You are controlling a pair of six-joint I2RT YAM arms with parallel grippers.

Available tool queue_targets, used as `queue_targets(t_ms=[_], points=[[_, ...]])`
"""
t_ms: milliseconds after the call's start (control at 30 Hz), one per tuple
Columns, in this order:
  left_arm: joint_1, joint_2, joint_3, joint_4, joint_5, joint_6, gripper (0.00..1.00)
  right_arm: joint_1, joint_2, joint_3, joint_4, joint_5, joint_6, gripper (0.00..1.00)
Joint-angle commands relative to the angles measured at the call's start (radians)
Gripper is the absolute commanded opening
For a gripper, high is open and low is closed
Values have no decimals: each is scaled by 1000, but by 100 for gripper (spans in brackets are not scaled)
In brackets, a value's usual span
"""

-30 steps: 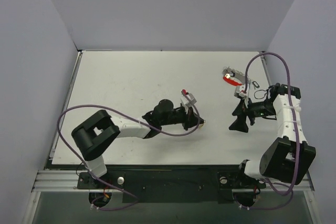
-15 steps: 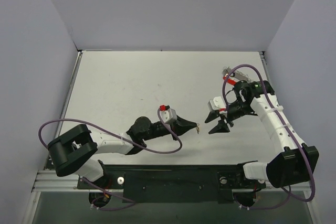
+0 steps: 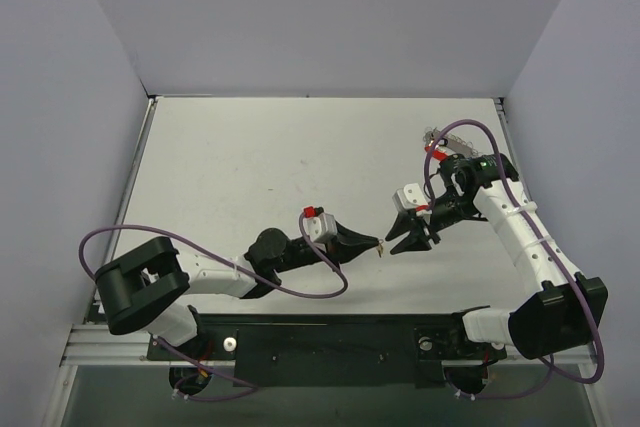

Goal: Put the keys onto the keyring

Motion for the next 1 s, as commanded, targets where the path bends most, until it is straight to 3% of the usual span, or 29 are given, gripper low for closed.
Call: queue_targets(t_ms=[0, 667, 967], points=[[-11, 21, 20, 90, -4, -13, 0, 8, 1, 16, -258, -75, -5, 28], [-20, 44, 26, 129, -4, -19, 0, 45, 3, -9, -203, -78, 51, 22], [-25, 52, 31, 139, 7, -22, 0, 46, 15, -9, -192, -79, 58, 28]])
